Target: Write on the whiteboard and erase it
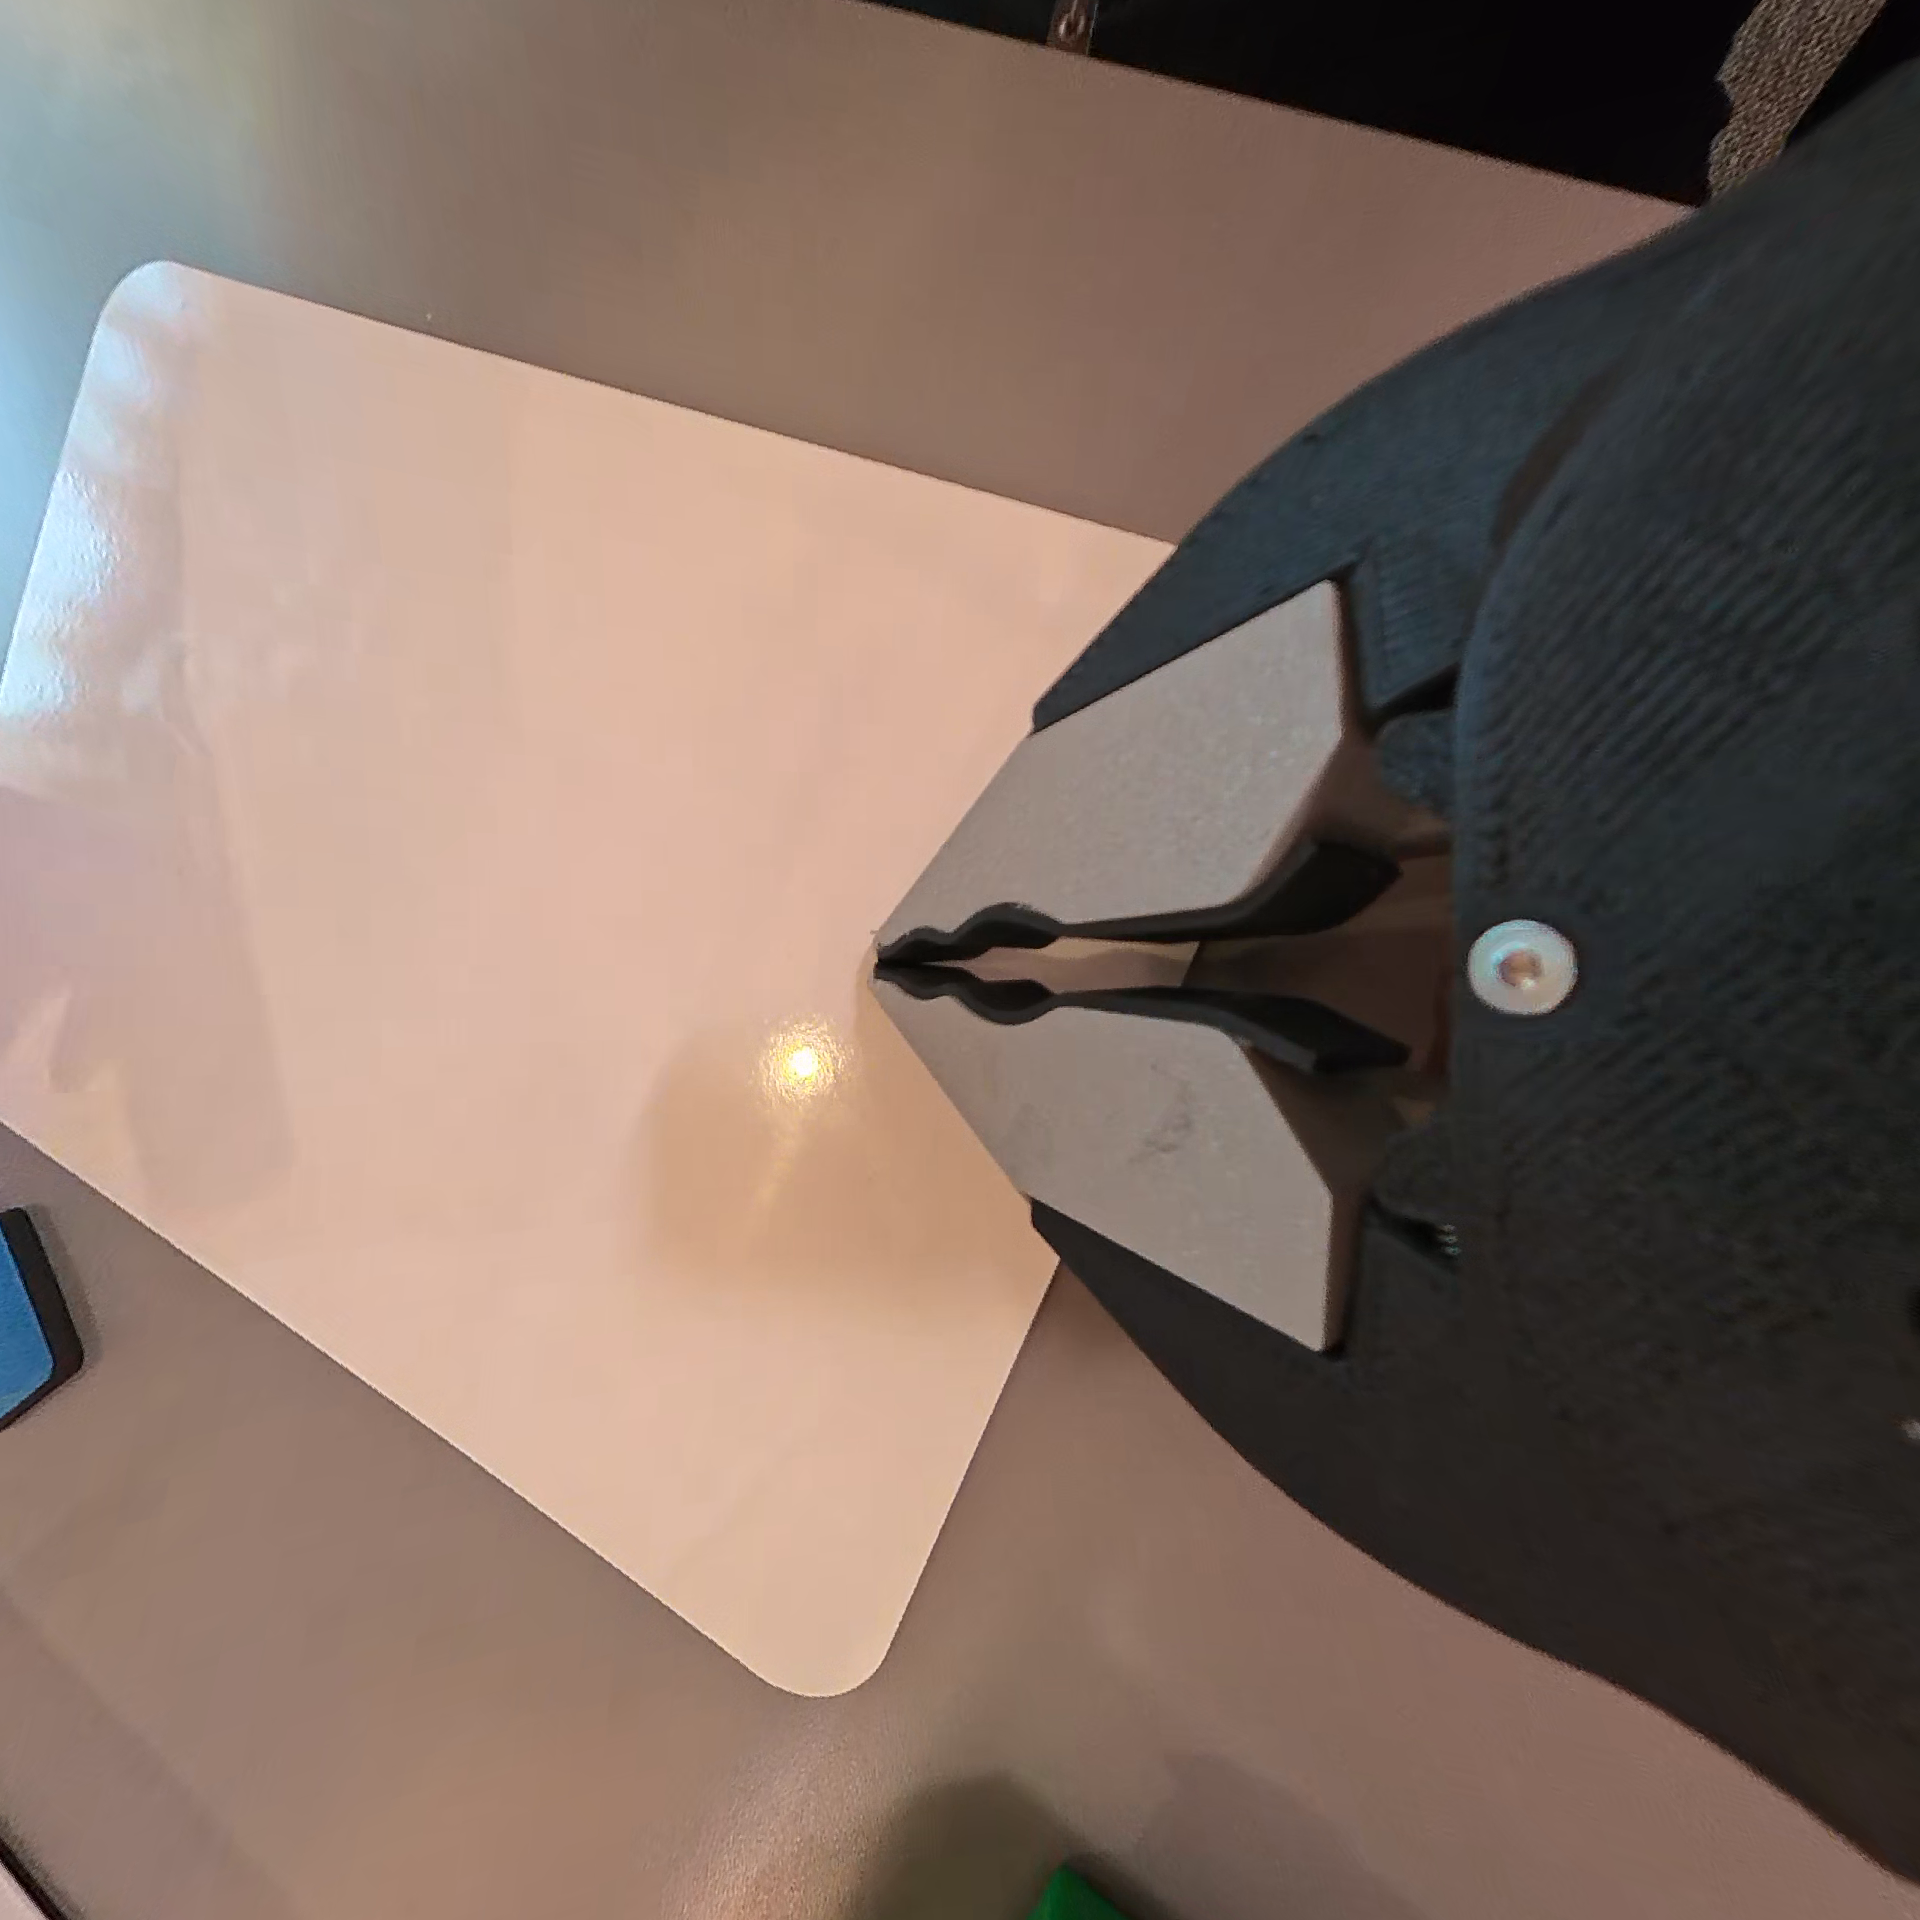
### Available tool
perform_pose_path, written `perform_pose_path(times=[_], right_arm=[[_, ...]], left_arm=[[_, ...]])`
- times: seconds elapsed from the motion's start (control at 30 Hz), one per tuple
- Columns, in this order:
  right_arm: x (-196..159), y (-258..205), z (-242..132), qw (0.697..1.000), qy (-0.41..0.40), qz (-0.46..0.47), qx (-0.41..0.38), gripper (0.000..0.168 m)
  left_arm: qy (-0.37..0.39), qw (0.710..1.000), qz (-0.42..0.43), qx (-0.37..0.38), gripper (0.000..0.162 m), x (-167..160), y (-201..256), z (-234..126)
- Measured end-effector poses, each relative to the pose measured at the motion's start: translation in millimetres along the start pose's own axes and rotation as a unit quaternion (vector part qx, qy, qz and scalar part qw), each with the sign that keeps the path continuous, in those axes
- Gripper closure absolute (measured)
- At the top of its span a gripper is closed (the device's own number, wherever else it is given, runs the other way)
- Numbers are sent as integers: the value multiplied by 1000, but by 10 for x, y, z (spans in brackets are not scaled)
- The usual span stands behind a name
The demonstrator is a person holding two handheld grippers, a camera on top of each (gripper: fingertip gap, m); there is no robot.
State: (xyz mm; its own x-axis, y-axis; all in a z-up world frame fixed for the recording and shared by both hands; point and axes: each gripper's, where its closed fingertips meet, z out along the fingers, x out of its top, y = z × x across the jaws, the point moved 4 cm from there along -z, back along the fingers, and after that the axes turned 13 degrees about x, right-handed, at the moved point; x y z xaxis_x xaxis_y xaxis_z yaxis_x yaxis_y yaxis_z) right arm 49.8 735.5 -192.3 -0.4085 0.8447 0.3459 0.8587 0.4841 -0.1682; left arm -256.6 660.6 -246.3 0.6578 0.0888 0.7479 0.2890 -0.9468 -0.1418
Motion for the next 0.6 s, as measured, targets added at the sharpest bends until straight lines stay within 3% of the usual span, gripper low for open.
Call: perform_pose_path(times=[0.03, 0.17, 0.4, 0.47, 0.53, 0.6], right_arm=[[-132, -24, -54, 1000, -3, 11, 5, 109], [-651, -91, -81, 999, -23, 43, -11, 114], [-1166, -104, 50, 996, 2, 46, -73, 113], [-1229, -109, 81, 997, 32, 60, -49, 125], [-1256, -140, 95, 996, 55, 61, -15, 150], [-1269, -148, 95, 997, 64, 38, -21, 150]], left_arm=[[0, 1000, 0, 0, 162, 0, 0, 0], [0, 1000, -2, -2, 162, 0, -1, 0], [-1, 1000, -4, -16, 162, -4, 25, -10], [-1, 1000, -3, -12, 162, -4, 31, -12], [-1, 1000, -6, -13, 162, -5, 37, -15], [-2, 1000, -10, -14, 162, -6, 35, -15]])
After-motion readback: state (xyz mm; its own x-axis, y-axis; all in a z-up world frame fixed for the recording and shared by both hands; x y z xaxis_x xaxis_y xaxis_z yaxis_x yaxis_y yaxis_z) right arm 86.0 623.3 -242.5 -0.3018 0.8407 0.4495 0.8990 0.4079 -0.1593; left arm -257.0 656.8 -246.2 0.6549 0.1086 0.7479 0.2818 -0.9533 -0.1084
